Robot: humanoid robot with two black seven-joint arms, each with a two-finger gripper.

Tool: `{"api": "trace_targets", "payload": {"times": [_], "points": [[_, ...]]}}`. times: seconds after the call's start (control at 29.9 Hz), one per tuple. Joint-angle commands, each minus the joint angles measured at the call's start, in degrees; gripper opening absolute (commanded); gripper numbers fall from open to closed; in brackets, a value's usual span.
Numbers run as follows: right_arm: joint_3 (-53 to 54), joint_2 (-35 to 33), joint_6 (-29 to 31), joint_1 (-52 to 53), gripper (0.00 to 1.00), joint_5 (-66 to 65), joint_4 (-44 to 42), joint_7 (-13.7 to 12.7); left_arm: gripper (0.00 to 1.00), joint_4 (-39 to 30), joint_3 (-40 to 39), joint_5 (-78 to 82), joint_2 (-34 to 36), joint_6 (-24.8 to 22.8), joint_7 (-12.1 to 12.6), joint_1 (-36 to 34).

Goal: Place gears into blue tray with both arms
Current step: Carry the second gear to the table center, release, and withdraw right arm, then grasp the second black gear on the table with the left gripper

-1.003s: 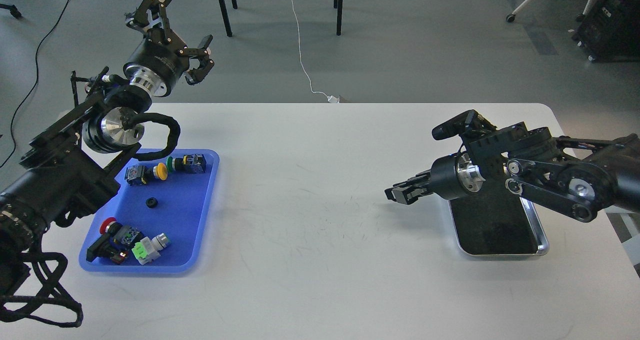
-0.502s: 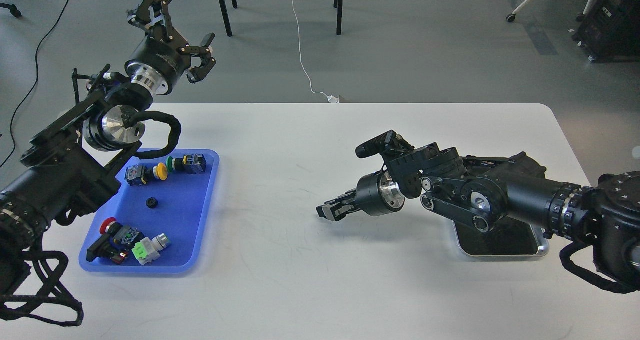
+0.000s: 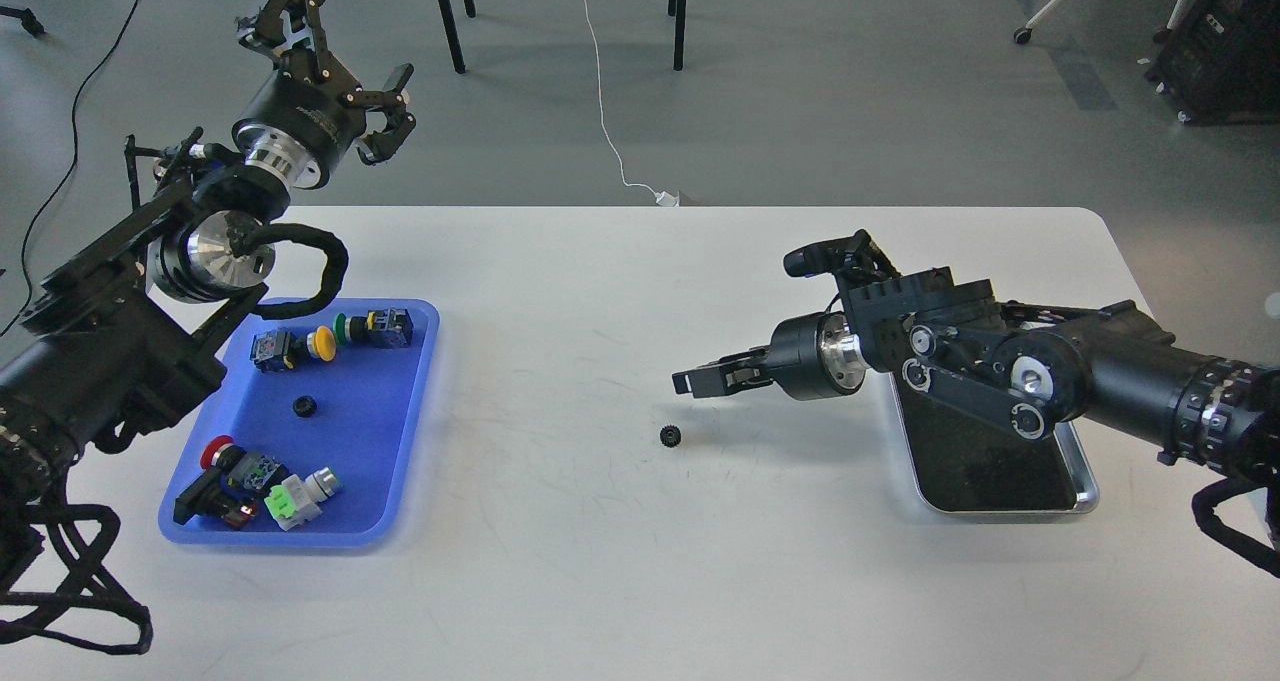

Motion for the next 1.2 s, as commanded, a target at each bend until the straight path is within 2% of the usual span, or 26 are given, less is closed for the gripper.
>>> {"api": "trace_targets", "payload": {"times": [0.0, 0.07, 0.27, 0.47, 0.6, 0.74, 0.94, 1.07, 1.17], "points": [[8.04, -6.02, 0.16, -0.48, 0.87, 5.65, 0.52, -0.09, 0.98, -0.80, 0.94, 0.87, 0.86, -3.86, 0.50, -0.26], [11.65, -9.18, 0.25, -0.92, 0.93, 10.30, 0.43, -0.09, 0.98, -0.80, 1.65, 3.49, 1.57, -6.59, 0.67, -0.70], [17.90, -17.45, 0.34, -4.61, 0.95, 30.94, 0.17, -0.09, 0.98, -2.46, 1.65, 20.79, 0.87, -10.20, 0.06, -3.77], [23.53, -25.62, 1.21, -11.28, 0.96, 53.79, 0.34, 0.35, 0.98, -16.60, 1.65, 47.41, 0.34, -9.85, -0.03, -4.22], [25.73, -30.02, 5.84, -16.91, 0.96, 68.56, 0.34, 0.61, 0.97, -21.63, 4.45, 63.50, -4.04, -9.59, 0.24, -3.60], [26.43, -32.75, 5.84, -22.45, 0.96, 77.63, -0.18, 1.14, 0.94, -21.72, 12.44, 80.99, -8.09, -6.52, -0.20, -3.60], [27.49, -35.82, 5.84, -32.28, 0.96, 81.60, -0.19, 5.27, 0.91, -19.71, 26.42, 103.93, -13.80, -2.74, -0.29, -4.04], [27.58, -36.79, 5.84, -38.97, 0.97, 81.60, -0.45, 6.82, 0.86, -15.23, 31.61, 113.35, -16.53, -0.54, -0.20, -3.60], [27.93, -38.11, 5.84, -41.79, 0.97, 81.69, -0.54, 6.82, 0.78, -12.68, 34.95, 116.62, -16.80, 0.69, -0.20, -2.81]]}}
